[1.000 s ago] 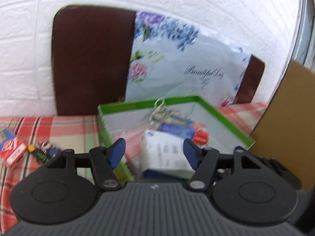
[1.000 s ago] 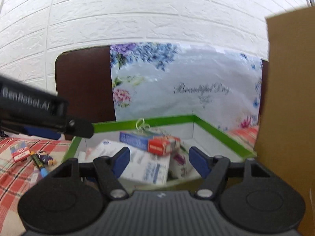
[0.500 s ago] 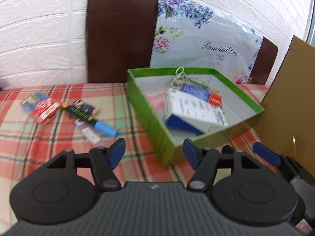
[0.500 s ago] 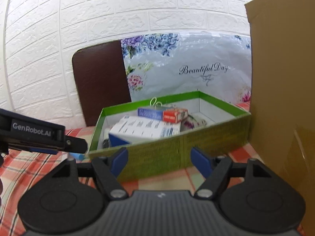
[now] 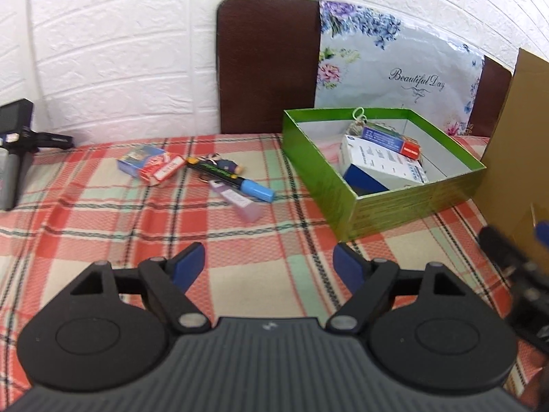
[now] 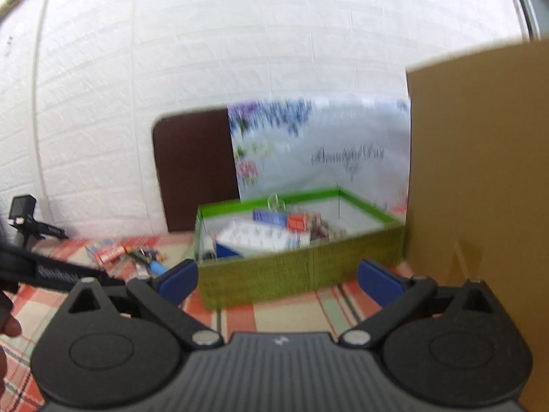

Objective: Organize objects

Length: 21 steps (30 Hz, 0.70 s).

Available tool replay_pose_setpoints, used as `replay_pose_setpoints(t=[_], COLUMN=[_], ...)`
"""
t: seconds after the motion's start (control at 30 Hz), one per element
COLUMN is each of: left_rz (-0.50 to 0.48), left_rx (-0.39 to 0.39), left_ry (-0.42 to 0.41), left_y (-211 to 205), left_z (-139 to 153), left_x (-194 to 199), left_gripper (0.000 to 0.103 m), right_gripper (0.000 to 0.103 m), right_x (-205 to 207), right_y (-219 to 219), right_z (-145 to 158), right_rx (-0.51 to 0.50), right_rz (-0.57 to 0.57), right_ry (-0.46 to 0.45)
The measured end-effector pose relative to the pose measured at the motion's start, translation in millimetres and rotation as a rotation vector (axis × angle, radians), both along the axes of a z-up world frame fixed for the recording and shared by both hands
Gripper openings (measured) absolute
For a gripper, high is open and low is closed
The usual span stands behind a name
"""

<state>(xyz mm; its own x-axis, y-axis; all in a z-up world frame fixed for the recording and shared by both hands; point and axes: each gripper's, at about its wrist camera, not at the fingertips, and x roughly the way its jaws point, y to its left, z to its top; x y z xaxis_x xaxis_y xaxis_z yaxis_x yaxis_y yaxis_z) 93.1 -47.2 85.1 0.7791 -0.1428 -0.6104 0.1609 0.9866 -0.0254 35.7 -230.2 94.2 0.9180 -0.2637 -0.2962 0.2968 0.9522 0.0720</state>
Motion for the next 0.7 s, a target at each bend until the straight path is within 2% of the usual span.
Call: replay_pose_setpoints(t=[0.13, 0.23, 0.37, 0.6, 0.7], left_rz=[0.025, 0.034, 0.037, 0.025, 0.043], left_rx=[0.017, 0.035, 0.015, 0.011, 0.005], left_ry=[-0.094, -0.166, -0.179, -0.141, -0.115], left_y=[7.6, 9.8, 14.7, 22.1, 32.0], left_z=[6.4, 11.8, 15.7, 6.7, -1.6], left_x=[-20.6, -32.9, -39.9, -45.2, -44.0], left_gripper=[0.097, 0.101, 0.103, 0.103, 0.103], right_gripper=[0.103, 0.103, 0.103, 0.103, 0.103], right_x=[-18.4, -23.3, -31.0, -22.9, -16.8], right_y=[10.4, 15.3, 8.9, 9.7, 16.4], right_z=[14.7, 14.7, 9.0, 6.1, -0.3], right_rx=[0.002, 0.039, 0.141, 0.121, 0.106], right_rz=[0.037, 0.012, 0.0, -0.002, 0.04], right_ry=[-0.115, -0.163, -0.195, -0.101, -0.053])
